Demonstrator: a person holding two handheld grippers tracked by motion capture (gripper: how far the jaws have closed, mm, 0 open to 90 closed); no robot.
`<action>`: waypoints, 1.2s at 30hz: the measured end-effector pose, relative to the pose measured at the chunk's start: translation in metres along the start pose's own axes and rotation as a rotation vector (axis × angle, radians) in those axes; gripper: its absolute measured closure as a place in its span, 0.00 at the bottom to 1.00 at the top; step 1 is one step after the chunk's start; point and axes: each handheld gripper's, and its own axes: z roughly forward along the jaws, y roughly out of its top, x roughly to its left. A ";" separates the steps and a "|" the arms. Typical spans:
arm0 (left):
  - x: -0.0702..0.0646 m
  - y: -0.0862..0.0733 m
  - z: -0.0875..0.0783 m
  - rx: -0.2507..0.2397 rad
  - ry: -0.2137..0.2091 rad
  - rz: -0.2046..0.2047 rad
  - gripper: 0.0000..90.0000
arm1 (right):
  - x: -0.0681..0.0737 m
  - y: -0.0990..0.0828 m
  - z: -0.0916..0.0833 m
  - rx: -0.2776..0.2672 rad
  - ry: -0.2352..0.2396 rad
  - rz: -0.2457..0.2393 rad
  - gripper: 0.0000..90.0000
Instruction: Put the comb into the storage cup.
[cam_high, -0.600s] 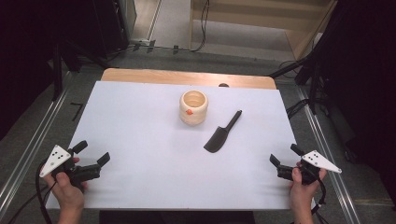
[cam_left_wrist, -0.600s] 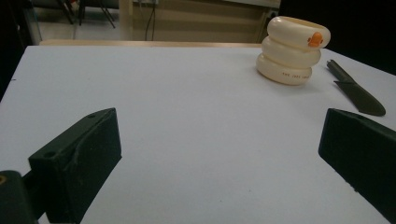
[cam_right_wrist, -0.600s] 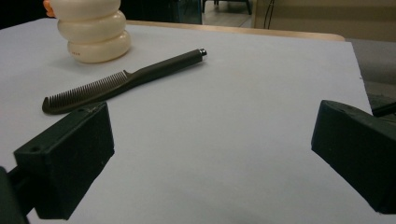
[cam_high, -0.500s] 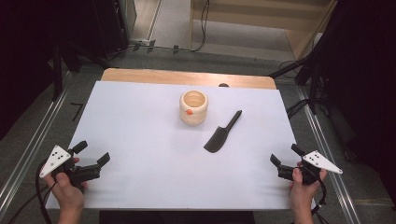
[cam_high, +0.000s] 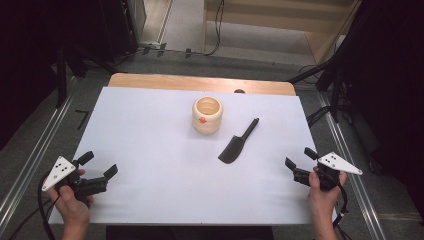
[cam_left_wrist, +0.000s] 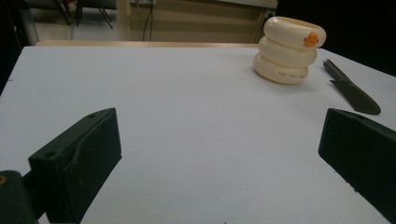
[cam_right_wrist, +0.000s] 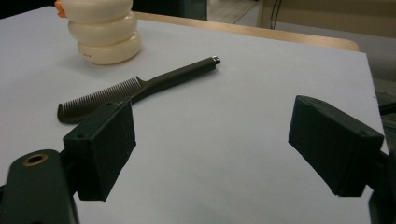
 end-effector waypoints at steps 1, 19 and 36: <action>0.000 0.000 0.000 0.000 -0.001 0.001 0.00 | 0.000 0.000 0.000 0.000 0.000 0.000 0.16; -0.001 0.000 0.000 -0.001 -0.010 0.006 0.00 | 0.013 0.069 0.044 0.162 0.156 -0.108 0.91; -0.001 0.000 0.000 0.000 -0.013 0.010 0.00 | 0.025 0.112 0.093 0.304 0.185 -0.192 0.98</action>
